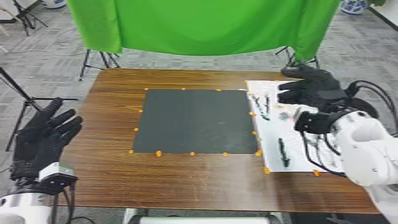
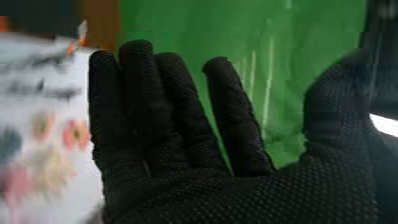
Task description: Arrange flowers
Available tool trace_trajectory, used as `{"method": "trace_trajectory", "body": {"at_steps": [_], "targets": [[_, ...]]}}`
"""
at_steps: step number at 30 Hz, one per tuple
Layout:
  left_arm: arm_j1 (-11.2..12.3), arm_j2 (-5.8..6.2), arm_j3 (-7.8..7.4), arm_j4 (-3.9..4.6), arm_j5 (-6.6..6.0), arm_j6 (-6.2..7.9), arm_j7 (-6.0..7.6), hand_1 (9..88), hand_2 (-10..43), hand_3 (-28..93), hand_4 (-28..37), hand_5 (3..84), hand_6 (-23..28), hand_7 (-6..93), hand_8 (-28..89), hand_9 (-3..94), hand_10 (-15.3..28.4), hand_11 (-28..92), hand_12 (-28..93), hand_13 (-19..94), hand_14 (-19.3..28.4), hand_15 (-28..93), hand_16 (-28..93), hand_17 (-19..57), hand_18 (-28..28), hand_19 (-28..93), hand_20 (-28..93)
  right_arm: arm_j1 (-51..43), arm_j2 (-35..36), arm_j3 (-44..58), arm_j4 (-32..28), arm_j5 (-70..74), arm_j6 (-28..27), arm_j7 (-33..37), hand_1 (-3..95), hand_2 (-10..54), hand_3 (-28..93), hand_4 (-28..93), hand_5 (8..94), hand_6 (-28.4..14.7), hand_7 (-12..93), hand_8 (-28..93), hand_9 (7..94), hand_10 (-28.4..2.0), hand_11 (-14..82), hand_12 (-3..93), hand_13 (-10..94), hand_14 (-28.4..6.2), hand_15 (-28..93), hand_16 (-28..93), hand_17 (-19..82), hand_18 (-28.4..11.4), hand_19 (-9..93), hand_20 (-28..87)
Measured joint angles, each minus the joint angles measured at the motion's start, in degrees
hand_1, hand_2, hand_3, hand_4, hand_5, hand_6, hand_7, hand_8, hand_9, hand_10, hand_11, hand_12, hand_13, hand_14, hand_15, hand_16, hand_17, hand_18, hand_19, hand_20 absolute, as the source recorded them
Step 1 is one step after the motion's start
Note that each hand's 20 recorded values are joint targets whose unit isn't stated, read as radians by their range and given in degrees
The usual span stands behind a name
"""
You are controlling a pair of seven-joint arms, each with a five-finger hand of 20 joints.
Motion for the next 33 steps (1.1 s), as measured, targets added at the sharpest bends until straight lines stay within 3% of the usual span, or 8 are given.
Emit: {"method": "trace_trajectory", "body": {"at_steps": [4,10,15,22,27,33], "targets": [[0.6,0.91,-0.3,-0.09,0.02,0.0,0.16,29.8,6.9,64,-21.3,36.2,9.0,10.2,-8,32.6,18.9,27,11,21,25.1,51,-11,-8.3,22.7,45,5,-0.2,-1.3,1.4,-4.2,-14.1,-3.2,14.3,25.2,1.5,76,-20,48.1,-14.6,17,-10,55.3,-22.7,29.7,15.8,55,-19.2,58,6,40,-19.6,79,-8],[1.1,1.45,-0.26,-0.15,-0.2,0.0,0.92,29.8,6.9,64,-21.3,36.2,9.1,10.3,-8,32.7,19.0,27,11,21,25.2,51,-11,-8.3,22.6,45,6,-0.3,-1.4,-1.7,-8.3,-26.2,-4.6,27.3,28.3,0.5,74,-19,53.6,-16.2,16,-8,59.9,-23.2,32.4,16.6,61,-18.7,62,7,50,-16.3,89,-25],[1.1,1.74,0.61,-0.13,-0.9,0.04,2.07,29.8,6.8,64,-21.3,36.3,9.1,10.2,-8,32.7,19.1,27,11,21,25.2,52,-12,-8.3,22.5,45,6,-0.2,-1.5,-3.5,-8.5,-33.8,-10.3,39.3,30.7,-0.2,72,-19,59.0,-16.3,16,-9,65.5,-23.2,34.5,16.8,66,-18.5,64,8,57,-14.4,92,-28],[1.0,3.3,1.22,-0.1,-1.64,0.24,3.33,29.8,6.9,64,-21.2,36.2,9.1,10.3,-8,32.7,19.1,27,11,21,25.2,52,-12,-8.3,22.5,45,6,1.2,-0.5,-10.5,-8.2,-42.1,-10.7,45.9,34.6,-1.1,70,-18,63.1,-17.2,14,-8,69.4,-24.3,34.2,17.2,70,-18.2,64,8,60,-14.1,93,-28],[0.9,3.36,1.22,-0.1,-1.81,0.29,3.4,29.8,6.8,64,-21.1,36.3,9.1,10.4,-8,32.7,19.1,27,11,21,25.2,52,-12,-8.3,22.5,45,6,2.8,-0.5,-13.6,-7.4,-45.9,-12.9,49.9,39.0,-3.8,68,-17,64.5,-18.5,13,-7,70.3,-25.5,33.5,17.0,71,-17.7,64,7,64,-12.1,91,-28],[1.4,3.77,1.21,-0.1,-2.51,0.44,4.51,29.8,6.6,65,-21.1,36.3,9.1,10.4,-8,32.7,19.1,28,11,21,25.2,52,-12,-8.3,22.4,45,6,3.1,-0.4,-14.4,-7.0,-46.7,-13.5,51.0,42.0,-5.7,68,-16,66.0,-18.2,14,-7,71.5,-25.1,33.7,17.2,73,-16.9,63,7,65,-11.3,91,-28]]}}
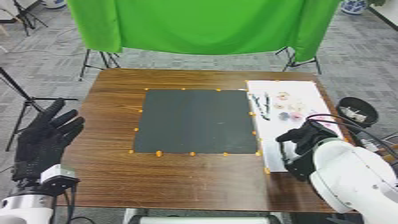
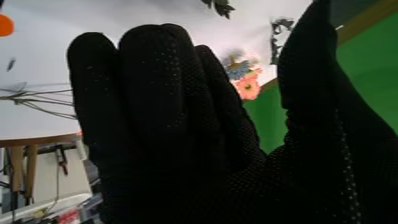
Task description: Arrange flowers
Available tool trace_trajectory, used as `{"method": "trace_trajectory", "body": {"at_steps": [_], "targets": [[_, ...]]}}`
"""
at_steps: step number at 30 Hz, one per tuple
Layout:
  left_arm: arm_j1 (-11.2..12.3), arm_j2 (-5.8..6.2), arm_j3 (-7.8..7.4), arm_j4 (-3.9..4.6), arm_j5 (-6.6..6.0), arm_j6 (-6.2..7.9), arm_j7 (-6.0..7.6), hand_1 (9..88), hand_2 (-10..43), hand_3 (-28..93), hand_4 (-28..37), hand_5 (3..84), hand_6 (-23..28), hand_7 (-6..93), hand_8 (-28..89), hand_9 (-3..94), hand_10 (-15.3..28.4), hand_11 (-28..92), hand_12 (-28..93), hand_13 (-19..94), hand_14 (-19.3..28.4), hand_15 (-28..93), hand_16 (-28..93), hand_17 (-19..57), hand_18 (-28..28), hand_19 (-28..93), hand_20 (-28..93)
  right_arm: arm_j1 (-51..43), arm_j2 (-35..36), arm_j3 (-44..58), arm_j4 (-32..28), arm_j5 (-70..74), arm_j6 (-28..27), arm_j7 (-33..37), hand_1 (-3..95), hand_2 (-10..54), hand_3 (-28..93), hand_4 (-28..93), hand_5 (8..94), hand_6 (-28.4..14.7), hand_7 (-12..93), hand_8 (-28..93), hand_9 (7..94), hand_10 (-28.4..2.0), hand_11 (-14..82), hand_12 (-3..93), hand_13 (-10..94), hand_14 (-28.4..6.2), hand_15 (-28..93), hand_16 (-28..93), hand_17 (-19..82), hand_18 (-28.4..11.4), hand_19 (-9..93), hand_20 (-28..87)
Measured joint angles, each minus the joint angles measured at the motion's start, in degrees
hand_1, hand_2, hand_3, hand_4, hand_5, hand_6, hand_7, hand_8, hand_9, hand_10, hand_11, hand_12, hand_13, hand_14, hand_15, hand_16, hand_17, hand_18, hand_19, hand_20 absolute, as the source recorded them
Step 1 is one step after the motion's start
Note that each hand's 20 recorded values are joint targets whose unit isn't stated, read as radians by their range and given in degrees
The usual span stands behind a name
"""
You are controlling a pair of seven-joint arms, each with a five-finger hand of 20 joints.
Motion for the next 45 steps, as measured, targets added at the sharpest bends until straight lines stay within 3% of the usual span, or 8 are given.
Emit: {"method": "trace_trajectory", "body": {"at_steps": [8,18,26,35,40,45], "targets": [[0.2,0.59,0.11,0.03,-0.59,0.01,1.09,29.7,6.1,65,-21.1,36.3,9.0,10.4,-8,32.7,18.9,27,11,21,25.1,52,-12,-8.3,22.3,45,6,0.2,0.9,-4.6,1.8,-2.0,-0.2,0.9,45.6,-7.7,68,-17,65.8,-17.9,14,-6,71.4,-24.6,34.0,17.4,72,-16.9,62,7,64,-11.9,90,-28],[0.1,0.56,-0.03,0.05,-0.25,-0.08,0.56,29.8,6.0,65,-21.2,36.2,9.0,10.4,-8,32.7,18.8,27,11,21,25.2,52,-12,-8.4,22.3,45,6,2.5,1.3,-8.6,3.9,-6.5,0.4,2.1,46.3,-8.4,68,-17,67.7,-15.9,16,-6,73.1,-23.1,35.5,17.7,74,-15.9,61,7,65,-11.5,90,-28],[0.0,-1.05,-0.48,0.06,0.6,-0.11,-1.01,29.9,6.1,65,-21.3,36.3,9.0,10.5,-8,32.7,18.8,27,11,21,25.1,52,-12,-8.3,22.2,45,6,5.2,2.2,-17.3,4.6,-17.2,-1.7,2.8,45.4,-8.3,69,-17,68.0,-14.9,17,-7,73.8,-22.1,35.8,18.1,75,-14.8,59,8,66,-10.5,90,-28],[-0.1,-2.96,-0.99,0.05,1.99,-0.41,-3.02,29.8,6.1,65,-21.2,36.3,9.0,10.5,-8,32.7,18.9,27,11,21,25.1,52,-11,-8.3,22.2,45,7,8.3,1.3,-19.2,5.7,-16.3,-4.7,3.9,45.6,-7.4,70,-17,70.2,-11.7,18,-8,75.8,-20.1,35.0,18.1,76,-14.2,58,9,64,-11.1,91,-28],[-0.3,-4.25,-1.33,0.05,3.03,-0.77,-4.58,29.8,6.1,65,-21.2,36.3,9.0,10.4,-8,32.7,18.9,27,11,21,25.1,52,-11,-8.3,22.2,45,7,8.0,0.4,-16.8,5.9,-13.8,-5.1,4.0,49.1,-8.9,69,-19,72.2,-10.5,18,5,77.6,-18.8,34.3,19.0,77,-13.5,57,11,64,-11.0,92,-28],[-0.1,-5.47,-2.16,0.03,3.6,-0.97,-5.4,29.9,6.1,65,-21.2,36.3,9.0,10.5,-8,32.8,18.9,27,11,21,25.1,52,-11,-8.4,22.3,45,7,7.7,-0.2,-16.1,6.1,-13.7,-5.4,3.8,51.5,-9.4,68,-19,73.9,-10.2,17,8,79.1,-17.7,33.1,21.1,78,-13.0,57,12,64,-10.1,93,-28]]}}
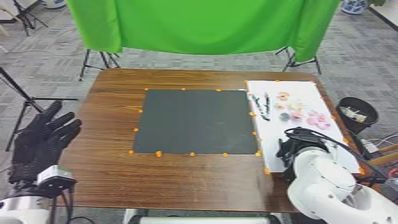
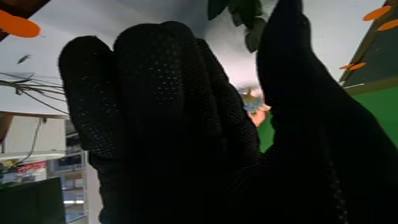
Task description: Arrange flowers
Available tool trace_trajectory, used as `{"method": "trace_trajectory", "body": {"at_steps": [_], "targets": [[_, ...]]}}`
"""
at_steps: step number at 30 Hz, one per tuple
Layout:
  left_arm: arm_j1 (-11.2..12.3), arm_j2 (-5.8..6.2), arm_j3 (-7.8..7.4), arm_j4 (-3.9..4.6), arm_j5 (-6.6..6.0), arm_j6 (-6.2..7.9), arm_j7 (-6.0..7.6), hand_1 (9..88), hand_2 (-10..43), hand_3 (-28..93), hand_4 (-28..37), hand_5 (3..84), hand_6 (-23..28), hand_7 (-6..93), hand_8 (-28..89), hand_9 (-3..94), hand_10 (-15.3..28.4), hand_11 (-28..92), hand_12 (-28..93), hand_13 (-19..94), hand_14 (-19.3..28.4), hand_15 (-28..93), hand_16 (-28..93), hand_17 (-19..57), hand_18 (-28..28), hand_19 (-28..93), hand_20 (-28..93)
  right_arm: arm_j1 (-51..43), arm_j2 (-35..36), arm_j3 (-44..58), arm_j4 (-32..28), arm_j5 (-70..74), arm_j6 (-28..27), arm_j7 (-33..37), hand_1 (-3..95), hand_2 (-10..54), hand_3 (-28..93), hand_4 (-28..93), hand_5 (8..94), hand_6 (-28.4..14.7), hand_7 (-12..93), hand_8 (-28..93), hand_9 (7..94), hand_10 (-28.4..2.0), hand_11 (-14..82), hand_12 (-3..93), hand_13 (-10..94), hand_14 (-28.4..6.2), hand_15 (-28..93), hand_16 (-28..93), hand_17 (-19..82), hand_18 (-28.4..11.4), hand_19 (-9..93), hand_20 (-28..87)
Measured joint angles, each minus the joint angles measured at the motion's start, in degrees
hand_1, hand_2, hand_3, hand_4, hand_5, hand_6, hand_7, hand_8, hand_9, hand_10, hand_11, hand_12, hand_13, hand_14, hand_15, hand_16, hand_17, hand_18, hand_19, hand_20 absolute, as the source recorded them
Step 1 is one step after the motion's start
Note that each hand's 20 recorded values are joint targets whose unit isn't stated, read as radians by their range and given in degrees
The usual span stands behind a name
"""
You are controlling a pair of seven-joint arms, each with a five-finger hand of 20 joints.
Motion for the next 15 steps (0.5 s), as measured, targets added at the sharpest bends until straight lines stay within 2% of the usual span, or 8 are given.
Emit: {"method": "trace_trajectory", "body": {"at_steps": [9,12,15], "targets": [[0.2,-0.67,-0.4,-0.01,0.55,-0.09,-0.58,29.9,6.1,65,-21.2,36.3,9.0,10.5,-8,32.8,18.9,27,11,21,25.1,51,-11,-8.4,22.2,45,7,0.2,-0.8,-0.1,-0.6,0.3,-3.8,0.1,51.2,-9.5,68,-18,73.9,-10.4,16,8,79.1,-17.8,32.1,22.6,78,-13.0,57,12,64,-9.9,93,-28],[0.1,-0.72,-0.4,-0.01,0.62,-0.14,-0.71,29.9,6.2,65,-21.2,36.3,9.0,10.5,-8,32.7,18.8,27,11,21,25.1,51,-11,-8.4,22.3,45,7,1.4,-0.7,-1.8,-0.6,0.0,-4.9,0.4,53.6,-9.5,66,-18,75.3,-10.0,16,10,80.1,-16.9,31.4,24.6,78,-12.9,58,12,65,-10.0,93,-28],[0.0,-0.79,-0.41,-0.01,0.66,-0.16,-0.77,30.0,6.2,65,-21.2,36.3,9.0,10.4,-8,32.7,18.8,27,11,21,25.0,51,-11,-8.4,22.3,45,7,2.6,-0.8,-3.5,-0.5,-0.4,-5.7,0.7,56.6,-9.5,64,-19,77.8,-8.7,17,11,82.6,-15.5,30.0,27.5,80,-11.7,59,13,65,-10.3,93,-19]]}}
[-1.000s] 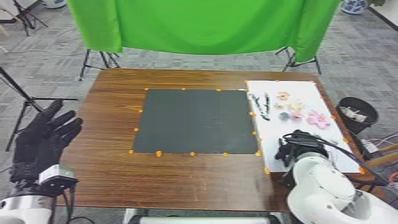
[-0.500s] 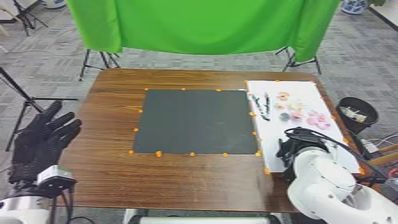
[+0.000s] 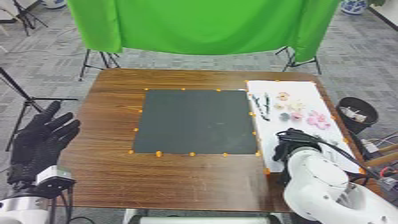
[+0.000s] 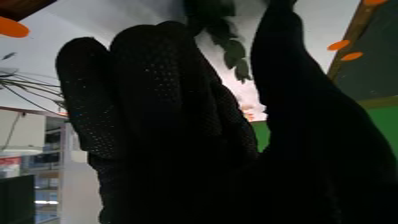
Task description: Arrange flowers
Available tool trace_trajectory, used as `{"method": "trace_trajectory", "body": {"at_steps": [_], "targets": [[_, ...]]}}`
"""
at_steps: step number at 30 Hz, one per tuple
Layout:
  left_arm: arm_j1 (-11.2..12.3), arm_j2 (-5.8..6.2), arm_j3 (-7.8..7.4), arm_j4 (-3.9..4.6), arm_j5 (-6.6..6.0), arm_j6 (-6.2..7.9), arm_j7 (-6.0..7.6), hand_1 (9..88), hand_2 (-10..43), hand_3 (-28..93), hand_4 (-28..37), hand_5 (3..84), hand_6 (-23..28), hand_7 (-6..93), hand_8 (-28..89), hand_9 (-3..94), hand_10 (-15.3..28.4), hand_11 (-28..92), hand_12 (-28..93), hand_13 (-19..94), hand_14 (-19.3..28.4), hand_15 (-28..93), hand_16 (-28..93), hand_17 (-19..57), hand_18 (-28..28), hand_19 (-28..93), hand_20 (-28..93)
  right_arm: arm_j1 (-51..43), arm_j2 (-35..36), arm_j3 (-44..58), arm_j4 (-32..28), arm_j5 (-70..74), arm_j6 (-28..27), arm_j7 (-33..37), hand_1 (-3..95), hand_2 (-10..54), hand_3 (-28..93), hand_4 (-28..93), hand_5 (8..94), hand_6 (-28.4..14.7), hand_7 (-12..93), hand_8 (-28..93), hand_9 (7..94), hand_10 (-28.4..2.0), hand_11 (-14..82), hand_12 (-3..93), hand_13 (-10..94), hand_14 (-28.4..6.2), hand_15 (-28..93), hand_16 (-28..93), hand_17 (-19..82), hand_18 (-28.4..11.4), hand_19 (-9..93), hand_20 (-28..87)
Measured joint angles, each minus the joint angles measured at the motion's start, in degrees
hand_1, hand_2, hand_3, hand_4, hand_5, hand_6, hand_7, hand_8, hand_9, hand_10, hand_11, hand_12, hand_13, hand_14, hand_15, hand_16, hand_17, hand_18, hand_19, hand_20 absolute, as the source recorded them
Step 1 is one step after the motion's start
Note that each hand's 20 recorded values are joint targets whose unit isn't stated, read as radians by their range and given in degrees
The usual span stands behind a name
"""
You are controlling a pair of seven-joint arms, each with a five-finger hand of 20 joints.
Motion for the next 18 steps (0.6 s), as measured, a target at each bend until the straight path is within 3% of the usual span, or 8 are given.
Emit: {"method": "trace_trajectory", "body": {"at_steps": [6,11,18], "targets": [[-0.1,-0.35,-0.73,-0.03,0.0,-0.02,-0.12,29.9,6.2,65,-21.3,36.2,9.0,10.4,-8,32.7,18.9,27,11,21,25.0,52,-11,-8.4,22.2,45,7,1.6,-0.5,-1.2,1.0,-0.2,-1.7,0.2,61.0,-9.4,65,-20,82.4,-6.5,17,13,87.4,-13.9,28.1,29.7,83,-10.4,59,15,65,-10.8,93,-2],[0.3,-0.85,-2.07,-0.24,0.02,-0.02,-0.52,30.0,6.2,65,-21.3,36.2,9.0,10.5,-8,32.6,18.9,27,11,21,25.0,52,-11,-8.4,22.2,45,7,1.5,-1.0,-0.5,1.3,0.2,-1.9,0.0,60.1,-8.2,68,-20,82.7,-5.7,20,18,88.1,-13.7,32.4,28.1,85,-9.6,61,16,64,-11.4,93,11],[1.1,-0.99,-2.56,-0.46,-0.11,0.01,-0.46,29.9,6.3,65,-21.2,36.2,9.0,10.4,-8,32.7,18.9,27,11,21,25.0,52,-11,-8.4,22.3,45,7,-0.4,0.0,-0.8,1.5,-2.5,6.2,-2.2,57.5,-8.4,71,-19,83.2,-5.9,21,22,87.7,-13.6,37.8,27.0,85,-8.7,64,17,64,-11.7,93,21]]}}
